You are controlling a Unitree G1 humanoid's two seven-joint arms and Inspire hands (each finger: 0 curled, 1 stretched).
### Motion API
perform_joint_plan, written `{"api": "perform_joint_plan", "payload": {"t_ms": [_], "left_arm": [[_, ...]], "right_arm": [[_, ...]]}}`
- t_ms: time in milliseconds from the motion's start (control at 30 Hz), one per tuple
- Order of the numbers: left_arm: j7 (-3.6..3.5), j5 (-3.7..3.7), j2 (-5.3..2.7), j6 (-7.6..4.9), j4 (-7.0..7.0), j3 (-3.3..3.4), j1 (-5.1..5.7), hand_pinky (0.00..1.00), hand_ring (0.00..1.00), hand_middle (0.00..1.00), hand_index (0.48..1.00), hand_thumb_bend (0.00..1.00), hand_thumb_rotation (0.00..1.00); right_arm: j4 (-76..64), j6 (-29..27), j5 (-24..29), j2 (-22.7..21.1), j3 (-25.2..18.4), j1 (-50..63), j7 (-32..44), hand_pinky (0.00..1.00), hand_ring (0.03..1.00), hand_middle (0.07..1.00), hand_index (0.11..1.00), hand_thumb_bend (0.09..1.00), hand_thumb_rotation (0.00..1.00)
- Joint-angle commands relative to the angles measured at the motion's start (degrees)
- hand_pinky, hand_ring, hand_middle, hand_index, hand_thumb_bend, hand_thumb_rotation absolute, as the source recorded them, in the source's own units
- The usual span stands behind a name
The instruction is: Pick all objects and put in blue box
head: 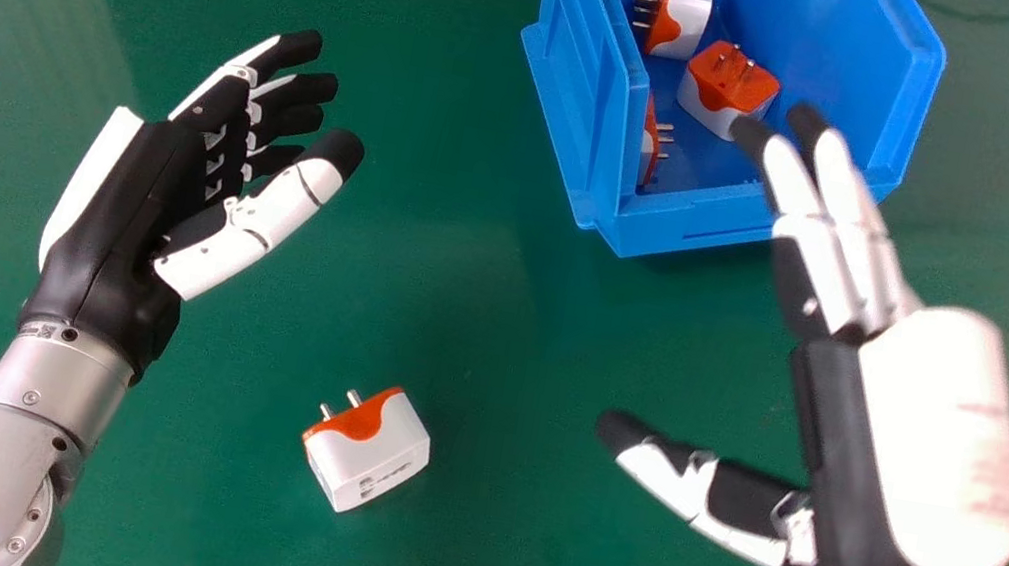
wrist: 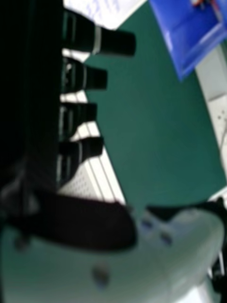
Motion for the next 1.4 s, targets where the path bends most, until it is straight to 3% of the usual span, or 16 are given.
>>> {"api": "perform_joint_plan", "payload": {"t_ms": [0, 167, 433, 567, 767, 900, 1067, 1167, 1367], "left_arm": [[-0.23, -0.63, 0.09, -1.53, -0.28, 0.62, 0.36, 0.84, 0.87, 0.87, 0.892, 0.58, 0.53], [-0.22, -0.56, 0.07, -0.81, -1.45, 0.73, 0.59, 0.84, 0.87, 0.87, 0.892, 0.59, 0.53], [-0.18, -0.53, -0.01, -0.63, -1.72, 0.78, 0.69, 0.85, 0.87, 0.87, 0.893, 0.58, 0.53], [0.07, -0.16, 0.0, -0.8, -0.99, 0.77, 0.28, 0.85, 0.87, 0.87, 0.893, 0.59, 0.53], [1.1, 1.11, 0.19, 0.75, -2.92, 0.61, 0.49, 0.84, 0.87, 0.87, 0.891, 0.57, 0.53], [1.59, 1.71, 0.24, 1.41, -3.12, 0.68, 0.21, 0.84, 0.87, 0.86, 0.889, 0.55, 0.55], [2.61, 2.74, 0.21, 1.47, -2.33, 0.7, -0.24, 0.83, 0.87, 0.86, 0.888, 0.51, 0.59], [3.28, 3.55, -0.12, 1.47, -2.24, 0.38, -0.44, 0.82, 0.87, 0.86, 0.885, 0.47, 0.61], [4.98, 5.07, -1.07, 2.8, -4.32, -0.39, -0.28, 0.81, 0.86, 0.86, 0.874, 0.42, 0.64]], "right_arm": [[0.69, -1.45, -0.46, 0.63, 1.63, 2.36, -1.56, 0.72, 0.926, 0.963, 0.905, 0.525, 0.0], [0.87, -0.69, -0.98, 1.02, 4.49, 5.76, 0.42, 0.73, 0.922, 0.955, 0.898, 0.512, 0.0], [-0.74, 2.18, -7.26, 0.1, 6.78, 5.13, 5.46, 0.73, 0.908, 0.945, 0.883, 0.515, 0.02], [1.05, 1.8, -8.61, -0.84, 7.74, 1.86, 7.51, 0.73, 0.906, 0.941, 0.88, 0.498, 0.07], [5.26, 2.11, -5.69, -1.38, 9.06, -5.38, 12.4, 0.73, 0.896, 0.928, 0.869, 0.492, 0.1], [7.69, 2.38, -4.41, -1.11, 9.54, -9.51, 14.66, 0.74, 0.901, 0.928, 0.87, 0.492, 0.11], [12.71, 1.94, -0.54, -0.88, 10.86, -18.92, 20.16, 0.74, 0.894, 0.92, 0.865, 0.499, 0.1], [15.23, 1.36, 1.91, -1.66, 11.36, -23.31, 23.34, 0.74, 0.886, 0.91, 0.855, 0.517, 0.07], [22.09, 2.2, 6.37, -2.64, 13.89, -33.7, 34.23, 0.74, 0.877, 0.898, 0.841, 0.551, 0.03]]}}
